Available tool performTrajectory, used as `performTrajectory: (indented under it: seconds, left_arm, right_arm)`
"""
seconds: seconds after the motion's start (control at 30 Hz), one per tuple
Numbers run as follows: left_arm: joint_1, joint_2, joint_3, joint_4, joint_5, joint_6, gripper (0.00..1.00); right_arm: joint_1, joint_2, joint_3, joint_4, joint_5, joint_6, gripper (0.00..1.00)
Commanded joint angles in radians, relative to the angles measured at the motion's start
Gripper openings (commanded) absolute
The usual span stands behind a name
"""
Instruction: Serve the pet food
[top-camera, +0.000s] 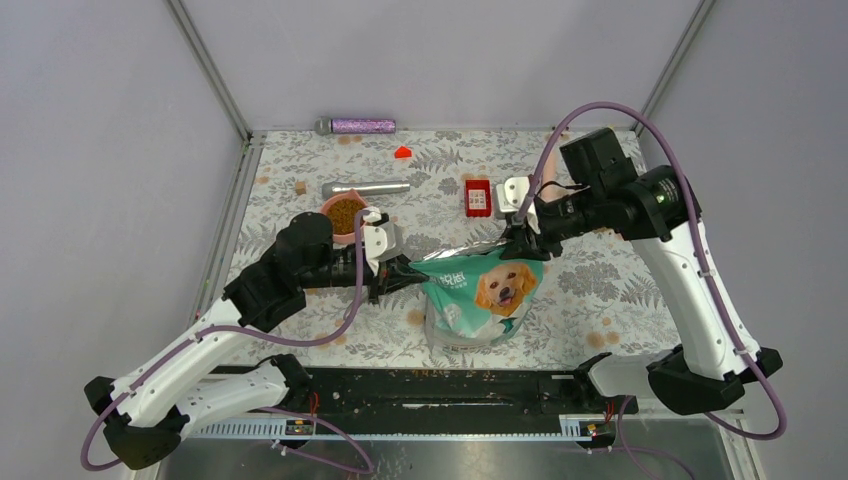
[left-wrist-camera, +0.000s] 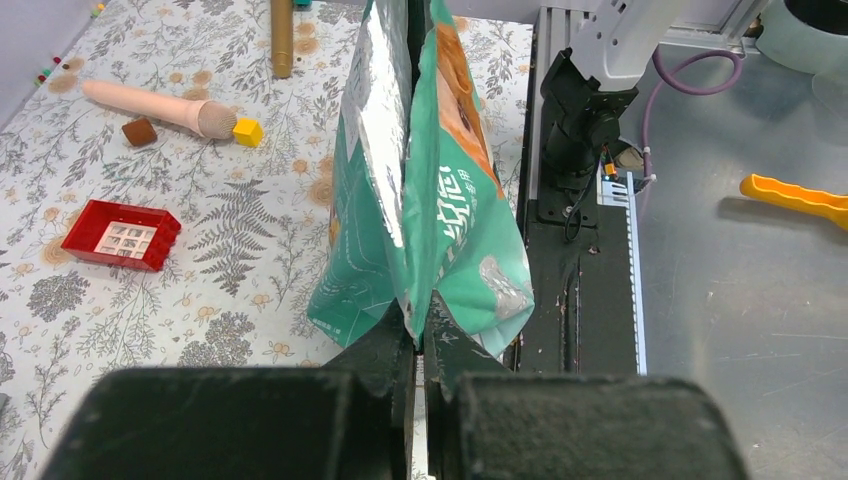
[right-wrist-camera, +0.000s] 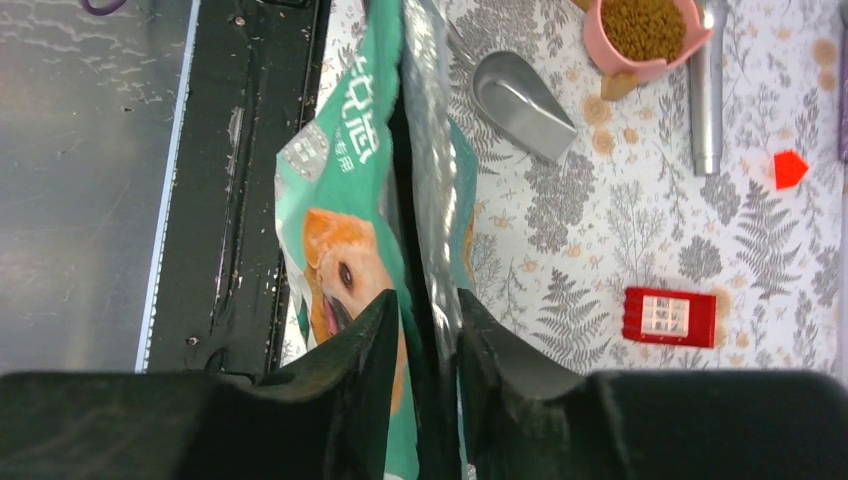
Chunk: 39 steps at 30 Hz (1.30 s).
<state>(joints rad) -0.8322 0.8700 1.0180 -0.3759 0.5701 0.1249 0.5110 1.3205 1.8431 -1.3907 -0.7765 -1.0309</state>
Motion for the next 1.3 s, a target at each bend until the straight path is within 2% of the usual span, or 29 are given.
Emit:
performTrajectory:
  seconds: [0.0, 0.13, 0.3, 0.37, 0.43, 0.63, 0.8, 0.93, 1.03, 1.07, 1.1, 1.13, 1.17, 1.27]
  left_arm:
    - [0.003, -0.037, 0.032, 0.115, 0.023, -0.022, 0.00]
    - [0.003, -0.024, 0.038, 0.115, 0.026, -0.025, 0.00]
    - [0.003, -0.023, 0.040, 0.118, 0.026, -0.034, 0.00]
    - [0.004, -0.026, 0.040, 0.118, 0.019, -0.039, 0.00]
    - [0.004, -0.029, 0.037, 0.119, 0.013, -0.041, 0.00]
    - [0.002, -0.046, 0.020, 0.111, -0.043, -0.050, 0.00]
    - [0.001, -0.048, 0.025, 0.114, -0.056, -0.058, 0.00]
    - [0.002, -0.036, 0.023, 0.143, -0.076, -0.089, 0.00]
    - [0.000, -0.031, 0.024, 0.145, -0.079, -0.090, 0.00]
    - [-0.001, -0.031, 0.024, 0.144, -0.083, -0.090, 0.00]
    - [-0.003, -0.032, 0.023, 0.144, -0.087, -0.091, 0.00]
    - [-0.002, -0.034, 0.024, 0.145, -0.090, -0.091, 0.00]
    - [-0.004, -0.036, 0.021, 0.145, -0.096, -0.089, 0.00]
    - [-0.004, -0.045, 0.015, 0.145, -0.112, -0.082, 0.00]
  right_arm:
    - [0.063, -0.018, -0.006, 0.042, 0.007, 0.028, 0.38]
    - [0.114, 0.005, 0.009, 0.049, 0.038, 0.035, 0.45]
    - [0.156, 0.040, 0.025, 0.042, 0.079, 0.037, 0.44]
    - [0.166, 0.047, 0.032, 0.035, 0.095, 0.034, 0.31]
    - [0.168, 0.048, 0.031, 0.041, 0.106, 0.018, 0.01]
    - [0.168, 0.058, 0.094, 0.041, 0.126, 0.093, 0.00]
    - [0.209, 0.058, 0.044, 0.098, 0.149, 0.148, 0.34]
    - [0.263, 0.077, 0.011, 0.182, 0.161, 0.208, 0.41]
    - [0.288, 0.115, 0.050, 0.187, 0.146, 0.233, 0.41]
    - [0.294, 0.130, 0.064, 0.189, 0.150, 0.245, 0.37]
    - [0.298, 0.141, 0.078, 0.185, 0.154, 0.252, 0.25]
    - [0.299, 0.152, 0.093, 0.176, 0.154, 0.252, 0.06]
    - [0.299, 0.161, 0.108, 0.167, 0.153, 0.254, 0.00]
    - [0.301, 0.183, 0.155, 0.117, 0.154, 0.251, 0.00]
